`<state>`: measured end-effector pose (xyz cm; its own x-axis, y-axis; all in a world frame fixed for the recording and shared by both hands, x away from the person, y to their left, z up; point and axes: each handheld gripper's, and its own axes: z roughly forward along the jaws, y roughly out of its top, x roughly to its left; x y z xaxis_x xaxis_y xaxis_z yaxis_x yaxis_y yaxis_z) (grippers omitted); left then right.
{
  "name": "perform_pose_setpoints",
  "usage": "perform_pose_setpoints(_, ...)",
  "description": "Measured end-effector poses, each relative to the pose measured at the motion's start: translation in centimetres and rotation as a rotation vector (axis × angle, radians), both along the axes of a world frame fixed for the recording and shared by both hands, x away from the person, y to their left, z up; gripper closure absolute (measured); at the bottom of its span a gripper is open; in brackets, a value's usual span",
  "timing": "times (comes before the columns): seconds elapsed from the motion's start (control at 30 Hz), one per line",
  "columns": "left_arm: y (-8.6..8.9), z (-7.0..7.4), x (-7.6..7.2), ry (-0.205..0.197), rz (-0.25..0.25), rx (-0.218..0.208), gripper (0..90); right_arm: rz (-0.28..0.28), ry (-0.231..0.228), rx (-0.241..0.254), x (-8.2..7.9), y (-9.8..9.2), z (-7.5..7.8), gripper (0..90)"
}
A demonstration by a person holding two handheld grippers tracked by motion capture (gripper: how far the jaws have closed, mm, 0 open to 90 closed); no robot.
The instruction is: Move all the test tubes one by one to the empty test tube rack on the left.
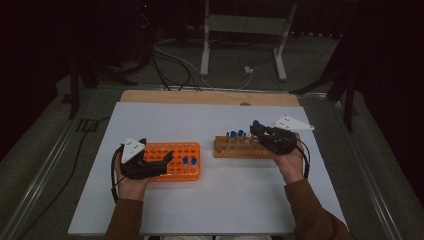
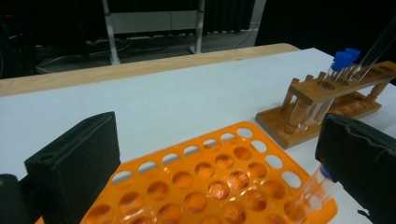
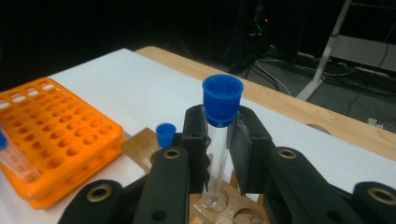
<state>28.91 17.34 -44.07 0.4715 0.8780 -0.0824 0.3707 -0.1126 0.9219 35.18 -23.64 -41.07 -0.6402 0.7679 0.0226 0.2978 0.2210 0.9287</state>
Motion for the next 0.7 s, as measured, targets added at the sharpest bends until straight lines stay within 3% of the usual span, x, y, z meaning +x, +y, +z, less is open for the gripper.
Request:
perform_pose_setpoints(0.37, -1.4, 1.0, 0.8, 0.001, -0.039, 0.018, 1.3, 0.055, 0.014, -0.005, -0.5, 1.2, 0.6, 76.6)
perform_pose_setpoints(0.7, -3.1, 1.8, 1.5, -0.013, -0.096, 0.049, 4.0, 0.128, 0.043, 0.008, -0.2, 4.5, 0.8, 76.6)
